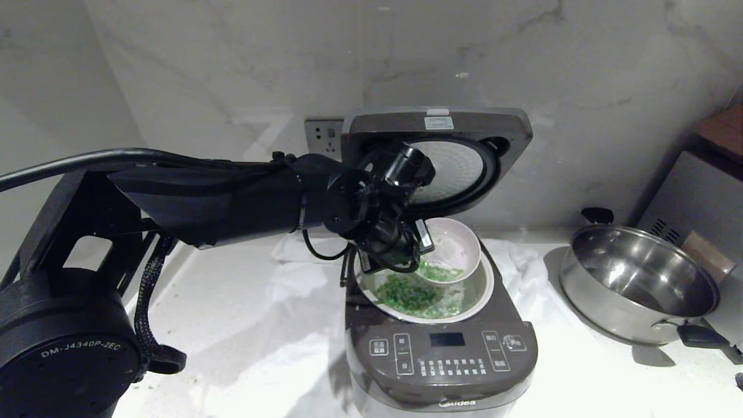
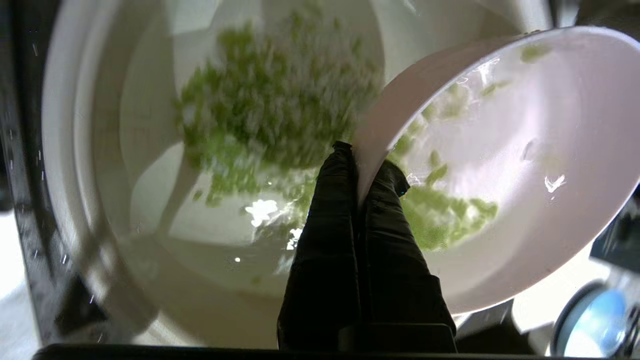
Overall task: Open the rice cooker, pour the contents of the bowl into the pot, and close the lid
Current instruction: Pour the water from the bowl into the rice cooker
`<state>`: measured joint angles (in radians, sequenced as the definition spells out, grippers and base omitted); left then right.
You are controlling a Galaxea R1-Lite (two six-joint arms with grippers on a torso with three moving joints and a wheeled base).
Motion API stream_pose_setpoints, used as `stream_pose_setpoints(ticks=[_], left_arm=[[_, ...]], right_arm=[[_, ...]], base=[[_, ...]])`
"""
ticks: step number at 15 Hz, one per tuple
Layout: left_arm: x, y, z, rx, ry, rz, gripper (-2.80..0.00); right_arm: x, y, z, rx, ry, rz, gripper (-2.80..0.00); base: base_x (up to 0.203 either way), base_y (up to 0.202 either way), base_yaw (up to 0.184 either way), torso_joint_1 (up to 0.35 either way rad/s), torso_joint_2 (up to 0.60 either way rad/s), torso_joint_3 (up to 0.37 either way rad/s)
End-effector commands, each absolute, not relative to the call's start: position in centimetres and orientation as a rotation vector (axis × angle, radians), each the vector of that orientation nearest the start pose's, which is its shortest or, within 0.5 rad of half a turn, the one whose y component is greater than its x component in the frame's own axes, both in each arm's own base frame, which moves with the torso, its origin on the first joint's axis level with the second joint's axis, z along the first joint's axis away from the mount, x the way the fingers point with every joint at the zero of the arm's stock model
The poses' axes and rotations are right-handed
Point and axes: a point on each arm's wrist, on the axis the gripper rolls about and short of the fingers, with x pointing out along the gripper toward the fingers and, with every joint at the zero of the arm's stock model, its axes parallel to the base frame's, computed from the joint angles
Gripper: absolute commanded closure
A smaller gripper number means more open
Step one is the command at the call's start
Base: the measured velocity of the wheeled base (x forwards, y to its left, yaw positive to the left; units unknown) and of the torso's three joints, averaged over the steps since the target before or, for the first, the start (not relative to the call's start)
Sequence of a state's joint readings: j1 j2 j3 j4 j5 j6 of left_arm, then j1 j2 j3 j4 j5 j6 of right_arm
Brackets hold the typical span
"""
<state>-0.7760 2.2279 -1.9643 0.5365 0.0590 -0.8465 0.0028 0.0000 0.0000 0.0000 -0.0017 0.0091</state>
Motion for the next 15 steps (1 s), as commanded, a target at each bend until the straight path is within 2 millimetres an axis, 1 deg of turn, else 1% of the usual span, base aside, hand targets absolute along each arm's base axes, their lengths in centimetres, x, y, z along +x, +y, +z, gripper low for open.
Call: stream_pose_setpoints(ticks=[1, 3, 6, 8, 11, 13, 15], left_arm=[[32.0, -31.2, 18.3, -0.443, 0.923, -0.249, 0.0], [32.6, -31.8, 17.0, -0.441, 0.896, -0.224, 0.0], [32.4, -31.9, 16.0, -0.44, 0.901, -0.225, 0.0], [32.2, -31.8, 15.2, -0.46, 0.87, -0.245, 0.0], [31.9, -31.1, 14.6, -0.531, 0.724, -0.337, 0.0], [31.6, -30.2, 14.8, -0.565, 0.59, -0.41, 0.0], [31.7, -29.4, 14.7, -0.602, 0.495, -0.444, 0.0]], right_arm=[[-2.3, 0.0, 7.5, 0.009, 0.002, 0.002, 0.0], [-2.3, 0.0, 7.5, 0.009, 0.002, 0.002, 0.0], [-2.3, 0.0, 7.5, 0.009, 0.002, 0.002, 0.0], [-2.3, 0.0, 7.5, 0.009, 0.002, 0.002, 0.0], [-2.3, 0.0, 7.5, 0.009, 0.002, 0.002, 0.0], [-2.3, 0.0, 7.5, 0.011, 0.002, 0.002, 0.0], [-2.3, 0.0, 7.5, 0.009, 0.002, 0.002, 0.0]], base=[[0.0, 0.0, 0.0, 0.0, 0.0, 0.0], [0.0, 0.0, 0.0, 0.0, 0.0, 0.0], [0.0, 0.0, 0.0, 0.0, 0.0, 0.0], [0.0, 0.0, 0.0, 0.0, 0.0, 0.0], [0.0, 0.0, 0.0, 0.0, 0.0, 0.0], [0.0, 0.0, 0.0, 0.0, 0.0, 0.0], [0.0, 0.0, 0.0, 0.0, 0.0, 0.0]])
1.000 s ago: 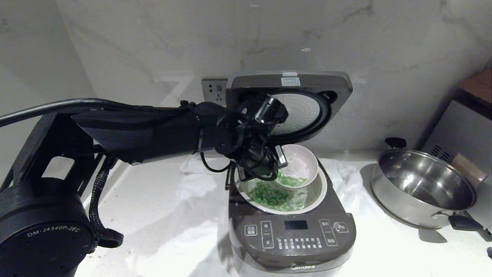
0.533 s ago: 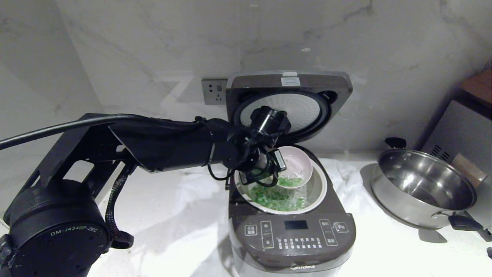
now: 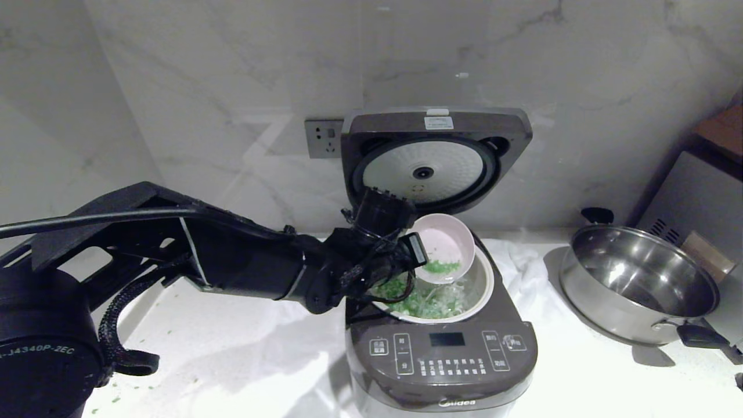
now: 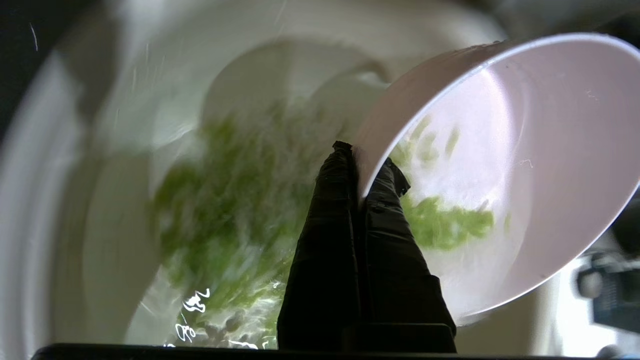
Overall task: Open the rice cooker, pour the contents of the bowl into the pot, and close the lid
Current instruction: Pour the water from the bowl into the rice cooker
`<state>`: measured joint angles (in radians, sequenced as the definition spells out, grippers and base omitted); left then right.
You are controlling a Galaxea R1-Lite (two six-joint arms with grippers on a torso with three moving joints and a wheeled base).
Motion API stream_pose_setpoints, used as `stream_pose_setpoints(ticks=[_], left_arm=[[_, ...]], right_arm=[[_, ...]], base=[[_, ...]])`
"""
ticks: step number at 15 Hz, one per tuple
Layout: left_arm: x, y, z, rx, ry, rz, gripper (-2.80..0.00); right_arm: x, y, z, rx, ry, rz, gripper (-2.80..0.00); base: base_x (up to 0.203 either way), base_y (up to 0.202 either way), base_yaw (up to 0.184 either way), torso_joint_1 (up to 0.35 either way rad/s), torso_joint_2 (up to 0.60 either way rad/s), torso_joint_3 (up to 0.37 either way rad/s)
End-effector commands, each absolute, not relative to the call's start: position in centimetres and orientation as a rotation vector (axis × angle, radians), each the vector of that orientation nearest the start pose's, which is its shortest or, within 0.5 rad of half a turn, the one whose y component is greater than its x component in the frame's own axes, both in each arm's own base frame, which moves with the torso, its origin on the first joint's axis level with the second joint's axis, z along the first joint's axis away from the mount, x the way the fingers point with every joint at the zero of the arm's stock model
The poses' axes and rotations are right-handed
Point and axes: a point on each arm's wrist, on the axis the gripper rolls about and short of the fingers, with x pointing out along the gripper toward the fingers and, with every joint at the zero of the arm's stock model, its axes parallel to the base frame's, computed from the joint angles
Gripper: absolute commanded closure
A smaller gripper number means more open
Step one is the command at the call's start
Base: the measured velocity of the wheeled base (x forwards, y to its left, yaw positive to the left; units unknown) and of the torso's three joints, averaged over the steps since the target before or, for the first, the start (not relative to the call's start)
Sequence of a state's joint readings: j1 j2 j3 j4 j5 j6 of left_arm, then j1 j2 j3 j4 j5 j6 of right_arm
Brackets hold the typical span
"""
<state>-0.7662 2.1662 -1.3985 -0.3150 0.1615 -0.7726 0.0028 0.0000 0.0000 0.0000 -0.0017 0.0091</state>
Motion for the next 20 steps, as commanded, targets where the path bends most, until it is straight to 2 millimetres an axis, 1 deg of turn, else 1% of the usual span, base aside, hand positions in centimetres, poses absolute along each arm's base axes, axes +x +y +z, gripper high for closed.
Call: stream_pose_setpoints(ticks=[1, 2, 5, 6, 7, 8, 10, 14, 16, 18, 20], left_arm=[[31.8, -29.0, 14.5, -0.629, 0.446, -0.462, 0.0], [31.9, -28.4, 14.2, -0.656, 0.4, -0.486, 0.0], [31.6, -26.7, 13.4, -0.738, 0.254, -0.633, 0.0], [31.5, -26.4, 12.8, -0.751, 0.224, -0.68, 0.0], [31.8, -26.2, 11.8, -0.751, 0.225, -0.692, 0.0], [32.2, -26.1, 11.1, -0.75, 0.225, -0.686, 0.0], [32.8, -25.6, 10.6, -0.759, 0.199, -0.682, 0.0], [33.3, -26.4, 9.0, -0.737, 0.192, -0.678, 0.0], [33.4, -26.6, 8.8, -0.73, 0.167, -0.661, 0.0], [33.3, -26.5, 8.8, -0.751, 0.112, -0.678, 0.0], [33.3, -26.5, 8.9, -0.755, 0.099, -0.685, 0.0]], right_arm=[[-2.3, 0.0, 7.5, 0.009, 0.002, 0.002, 0.0], [-2.3, 0.0, 7.5, 0.009, 0.002, 0.002, 0.0], [-2.3, 0.0, 7.5, 0.009, 0.002, 0.002, 0.0], [-2.3, 0.0, 7.5, 0.009, 0.002, 0.002, 0.0], [-2.3, 0.0, 7.5, 0.009, 0.002, 0.002, 0.0], [-2.3, 0.0, 7.5, 0.009, 0.002, 0.002, 0.0], [-2.3, 0.0, 7.5, 0.009, 0.002, 0.002, 0.0], [-2.3, 0.0, 7.5, 0.009, 0.002, 0.002, 0.0], [-2.3, 0.0, 7.5, 0.009, 0.002, 0.002, 0.0], [-2.3, 0.0, 7.5, 0.009, 0.002, 0.002, 0.0], [-2.3, 0.0, 7.5, 0.009, 0.002, 0.002, 0.0]], base=[[0.0, 0.0, 0.0, 0.0, 0.0, 0.0], [0.0, 0.0, 0.0, 0.0, 0.0, 0.0], [0.0, 0.0, 0.0, 0.0, 0.0, 0.0], [0.0, 0.0, 0.0, 0.0, 0.0, 0.0], [0.0, 0.0, 0.0, 0.0, 0.0, 0.0], [0.0, 0.0, 0.0, 0.0, 0.0, 0.0], [0.0, 0.0, 0.0, 0.0, 0.0, 0.0], [0.0, 0.0, 0.0, 0.0, 0.0, 0.0], [0.0, 0.0, 0.0, 0.0, 0.0, 0.0], [0.0, 0.0, 0.0, 0.0, 0.0, 0.0], [0.0, 0.0, 0.0, 0.0, 0.0, 0.0]])
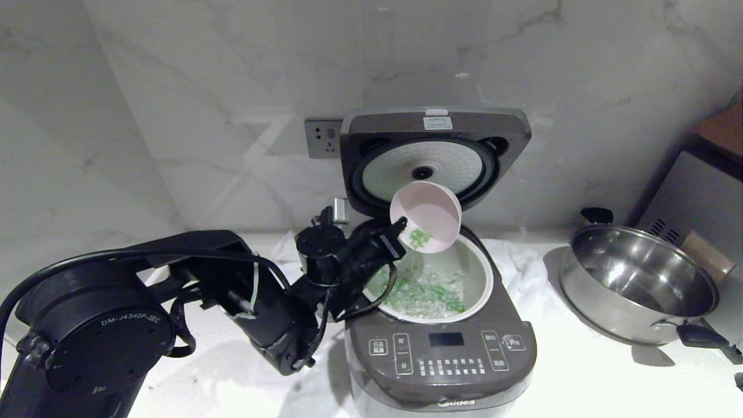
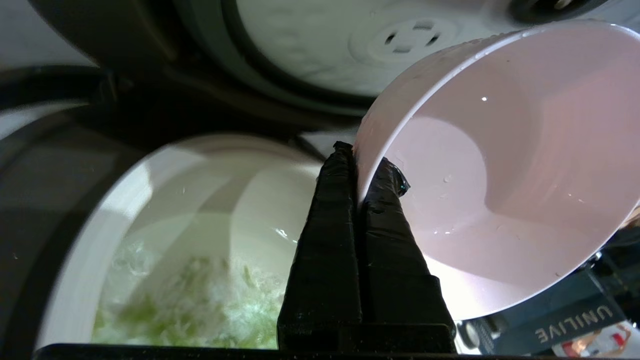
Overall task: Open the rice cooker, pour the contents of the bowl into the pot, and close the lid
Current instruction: Pour the water from the bowl into the rice cooker
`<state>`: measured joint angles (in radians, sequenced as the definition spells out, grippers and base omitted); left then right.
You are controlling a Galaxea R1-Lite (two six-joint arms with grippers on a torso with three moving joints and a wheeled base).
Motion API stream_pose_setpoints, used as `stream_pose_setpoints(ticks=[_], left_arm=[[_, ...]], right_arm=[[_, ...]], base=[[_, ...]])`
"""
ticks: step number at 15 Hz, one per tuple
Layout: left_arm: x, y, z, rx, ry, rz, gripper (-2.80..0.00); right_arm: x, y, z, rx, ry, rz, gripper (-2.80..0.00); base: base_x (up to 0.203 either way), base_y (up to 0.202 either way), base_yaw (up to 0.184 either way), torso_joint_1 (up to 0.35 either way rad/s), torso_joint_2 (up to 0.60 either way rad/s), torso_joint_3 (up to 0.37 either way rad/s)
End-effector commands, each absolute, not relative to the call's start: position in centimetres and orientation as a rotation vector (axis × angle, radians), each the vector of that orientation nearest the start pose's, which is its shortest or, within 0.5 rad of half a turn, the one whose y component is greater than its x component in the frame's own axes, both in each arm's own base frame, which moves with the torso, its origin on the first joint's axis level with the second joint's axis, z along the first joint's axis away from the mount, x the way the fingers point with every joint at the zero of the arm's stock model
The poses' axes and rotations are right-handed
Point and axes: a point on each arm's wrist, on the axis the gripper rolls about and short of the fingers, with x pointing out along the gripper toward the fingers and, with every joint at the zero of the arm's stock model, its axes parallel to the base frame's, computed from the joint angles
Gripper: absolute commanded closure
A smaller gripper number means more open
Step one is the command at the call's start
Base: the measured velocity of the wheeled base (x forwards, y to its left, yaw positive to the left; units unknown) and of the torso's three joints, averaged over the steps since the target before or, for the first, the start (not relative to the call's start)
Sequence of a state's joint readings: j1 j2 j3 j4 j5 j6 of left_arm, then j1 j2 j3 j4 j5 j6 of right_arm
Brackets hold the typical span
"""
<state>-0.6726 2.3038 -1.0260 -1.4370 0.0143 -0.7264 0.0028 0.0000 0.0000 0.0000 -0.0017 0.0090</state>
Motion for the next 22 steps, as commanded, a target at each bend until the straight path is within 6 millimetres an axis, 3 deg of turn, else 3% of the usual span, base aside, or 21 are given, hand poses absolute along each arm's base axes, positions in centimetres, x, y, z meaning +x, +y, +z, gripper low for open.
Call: stream_pose_setpoints(ticks=[1, 11, 16, 22], left_arm=[[33.3, -26.5, 9.1, -0.758, 0.094, -0.688, 0.0], [32.9, -26.1, 8.9, -0.816, 0.075, -0.71, 0.0], [33.0, -27.1, 6.4, -0.795, 0.128, -0.708, 0.0], [33.1, -27.1, 7.1, -0.802, 0.109, -0.715, 0.0]], right_arm=[[-2.3, 0.0, 7.5, 0.009, 0.002, 0.002, 0.0], [-2.3, 0.0, 7.5, 0.009, 0.002, 0.002, 0.0], [-2.3, 0.0, 7.5, 0.009, 0.002, 0.002, 0.0], [-2.3, 0.0, 7.5, 0.009, 0.002, 0.002, 0.0]], base=[[0.0, 0.0, 0.0, 0.0, 0.0, 0.0], [0.0, 0.0, 0.0, 0.0, 0.0, 0.0], [0.0, 0.0, 0.0, 0.0, 0.0, 0.0], [0.0, 0.0, 0.0, 0.0, 0.0, 0.0]])
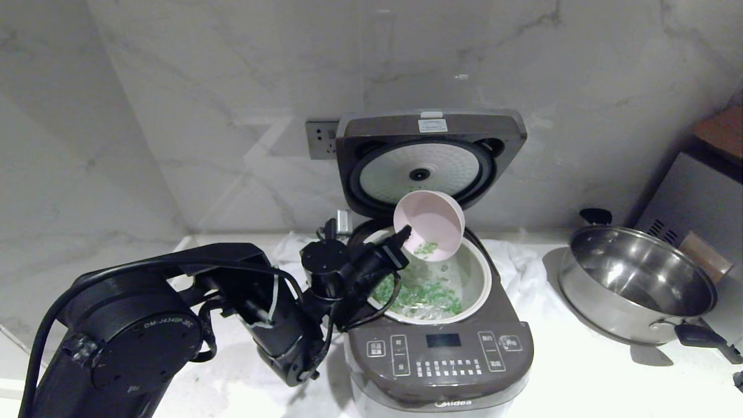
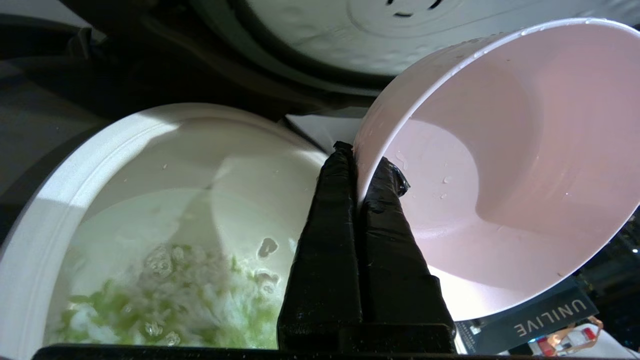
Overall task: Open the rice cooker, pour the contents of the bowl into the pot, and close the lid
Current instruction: Pour the water from the bowl into the rice cooker
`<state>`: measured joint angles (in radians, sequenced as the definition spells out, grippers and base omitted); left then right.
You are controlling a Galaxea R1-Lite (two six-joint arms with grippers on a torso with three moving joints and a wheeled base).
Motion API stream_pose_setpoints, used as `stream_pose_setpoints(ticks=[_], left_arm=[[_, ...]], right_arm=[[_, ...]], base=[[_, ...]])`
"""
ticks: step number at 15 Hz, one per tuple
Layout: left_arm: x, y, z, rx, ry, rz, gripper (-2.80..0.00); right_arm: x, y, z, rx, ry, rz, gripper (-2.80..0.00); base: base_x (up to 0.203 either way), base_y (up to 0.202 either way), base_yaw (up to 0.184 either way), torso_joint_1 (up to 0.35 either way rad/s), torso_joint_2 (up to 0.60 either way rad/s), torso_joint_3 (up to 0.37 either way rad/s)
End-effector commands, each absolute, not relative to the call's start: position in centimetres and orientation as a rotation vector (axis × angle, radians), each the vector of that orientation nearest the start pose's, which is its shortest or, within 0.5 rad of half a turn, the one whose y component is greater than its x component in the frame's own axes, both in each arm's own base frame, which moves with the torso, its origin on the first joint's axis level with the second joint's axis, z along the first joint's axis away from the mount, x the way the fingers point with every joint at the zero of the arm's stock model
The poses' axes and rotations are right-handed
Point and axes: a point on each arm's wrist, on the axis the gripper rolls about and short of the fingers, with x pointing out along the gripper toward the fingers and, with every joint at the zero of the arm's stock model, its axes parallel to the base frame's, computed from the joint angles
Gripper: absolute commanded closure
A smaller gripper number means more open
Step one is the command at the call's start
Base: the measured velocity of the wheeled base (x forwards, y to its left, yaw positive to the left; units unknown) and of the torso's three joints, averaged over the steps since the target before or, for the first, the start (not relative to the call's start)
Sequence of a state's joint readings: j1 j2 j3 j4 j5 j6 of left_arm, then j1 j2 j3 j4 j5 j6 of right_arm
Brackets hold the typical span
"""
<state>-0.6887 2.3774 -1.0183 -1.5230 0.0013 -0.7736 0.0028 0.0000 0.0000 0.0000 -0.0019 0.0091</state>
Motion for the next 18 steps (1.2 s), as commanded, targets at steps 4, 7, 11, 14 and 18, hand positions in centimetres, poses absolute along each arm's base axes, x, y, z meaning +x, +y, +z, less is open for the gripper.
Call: stream_pose_setpoints(ticks=[4, 7, 11, 14, 18], left_arm=[[32.9, -27.1, 7.6, -0.796, 0.099, -0.722, 0.0], [32.6, -26.7, 9.3, -0.738, 0.042, -0.747, 0.0], [31.9, -25.1, 13.1, -0.652, 0.043, -0.788, 0.0], [31.4, -24.4, 13.9, -0.519, 0.168, -0.743, 0.0], [31.2, -22.6, 15.4, -0.438, 0.28, -0.675, 0.0]], right_arm=[[-2.3, 0.0, 7.5, 0.009, 0.002, 0.002, 0.0], [-2.3, 0.0, 7.5, 0.009, 0.002, 0.002, 0.0], [-2.3, 0.0, 7.5, 0.009, 0.002, 0.002, 0.0], [-2.3, 0.0, 7.5, 0.009, 0.002, 0.002, 0.0], [-2.3, 0.0, 7.5, 0.009, 0.002, 0.002, 0.0]], base=[[0.0, 0.0, 0.0, 0.0, 0.0, 0.0], [0.0, 0.0, 0.0, 0.0, 0.0, 0.0], [0.0, 0.0, 0.0, 0.0, 0.0, 0.0], [0.0, 0.0, 0.0, 0.0, 0.0, 0.0], [0.0, 0.0, 0.0, 0.0, 0.0, 0.0]])
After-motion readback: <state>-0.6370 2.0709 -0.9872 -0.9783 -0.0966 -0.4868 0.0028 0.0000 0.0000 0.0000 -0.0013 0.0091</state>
